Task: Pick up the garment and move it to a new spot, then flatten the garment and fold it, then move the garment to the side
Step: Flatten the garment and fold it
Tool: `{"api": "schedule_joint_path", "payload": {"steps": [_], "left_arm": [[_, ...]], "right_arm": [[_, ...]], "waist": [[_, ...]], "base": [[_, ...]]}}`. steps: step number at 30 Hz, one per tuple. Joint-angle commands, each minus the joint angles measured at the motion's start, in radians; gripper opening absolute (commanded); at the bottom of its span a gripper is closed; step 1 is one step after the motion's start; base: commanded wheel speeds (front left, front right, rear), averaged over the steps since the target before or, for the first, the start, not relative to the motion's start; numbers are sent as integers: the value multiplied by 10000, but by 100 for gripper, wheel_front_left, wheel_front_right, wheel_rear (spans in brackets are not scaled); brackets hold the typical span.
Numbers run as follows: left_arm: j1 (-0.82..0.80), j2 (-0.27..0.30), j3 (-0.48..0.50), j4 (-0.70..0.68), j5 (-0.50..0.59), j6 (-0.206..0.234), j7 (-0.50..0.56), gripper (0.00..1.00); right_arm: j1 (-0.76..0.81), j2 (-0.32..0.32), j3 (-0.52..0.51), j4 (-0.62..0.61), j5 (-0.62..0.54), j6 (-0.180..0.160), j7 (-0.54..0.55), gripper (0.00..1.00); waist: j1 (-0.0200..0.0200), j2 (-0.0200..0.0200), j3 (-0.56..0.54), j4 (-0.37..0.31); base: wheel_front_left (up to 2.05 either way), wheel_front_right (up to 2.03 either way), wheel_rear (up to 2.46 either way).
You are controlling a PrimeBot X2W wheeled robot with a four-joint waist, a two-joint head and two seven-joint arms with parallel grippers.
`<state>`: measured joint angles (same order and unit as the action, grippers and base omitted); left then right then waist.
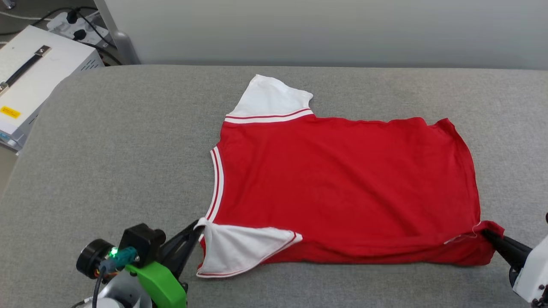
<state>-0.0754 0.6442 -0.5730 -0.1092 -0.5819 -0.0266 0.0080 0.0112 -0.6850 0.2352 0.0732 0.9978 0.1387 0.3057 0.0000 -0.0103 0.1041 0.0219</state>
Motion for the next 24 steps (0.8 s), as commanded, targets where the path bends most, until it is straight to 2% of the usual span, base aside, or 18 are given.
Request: {"api": "schedule_joint_path", "payload": {"steps": [1,8,19,20,21,22,23,24], "left_arm": [[-429,-107,67,249,121,-92,-96,0],[-1669,-389,22,1418,218,-436,-124,0],[-3147,-746,-572,3457,405,-877,-226,0],[-3220,-808,-604,3642,381,-892,-273,0],[-3306,-867,-655,3862,394,-906,-337,42],[-3363,-916,-703,4038,424,-913,-387,85],[-3416,-984,-769,4260,456,-921,-450,100],[-3448,-1047,-820,4432,466,-928,-500,100]], "right_arm": [[-307,125,-103,113,-212,-80,127,0],[-1205,605,-279,781,-950,-80,691,0],[-2320,1156,23,1689,-1601,-80,1222,0],[-2380,1194,44,1771,-1623,-80,1222,3],[-2460,1236,68,1846,-1670,-80,1171,100],[-2523,1271,88,1882,-1701,-80,1083,100],[-2575,1307,94,1943,-1735,-80,954,100],[-2589,1323,120,2006,-1744,-80,914,100]], "waist": [[0,103,337,-86],[0,103,915,-208],[0,103,1532,-370],[0,103,1534,-376],[0,103,1524,-383],[0,103,1498,-384],[0,103,1452,-384],[0,103,1405,-378]], "base": [[0,0,0],[0,0,0],[0,0,0],[0,0,0],[0,0,0],[0,0,0],[0,0,0],[0,0,0]]}}
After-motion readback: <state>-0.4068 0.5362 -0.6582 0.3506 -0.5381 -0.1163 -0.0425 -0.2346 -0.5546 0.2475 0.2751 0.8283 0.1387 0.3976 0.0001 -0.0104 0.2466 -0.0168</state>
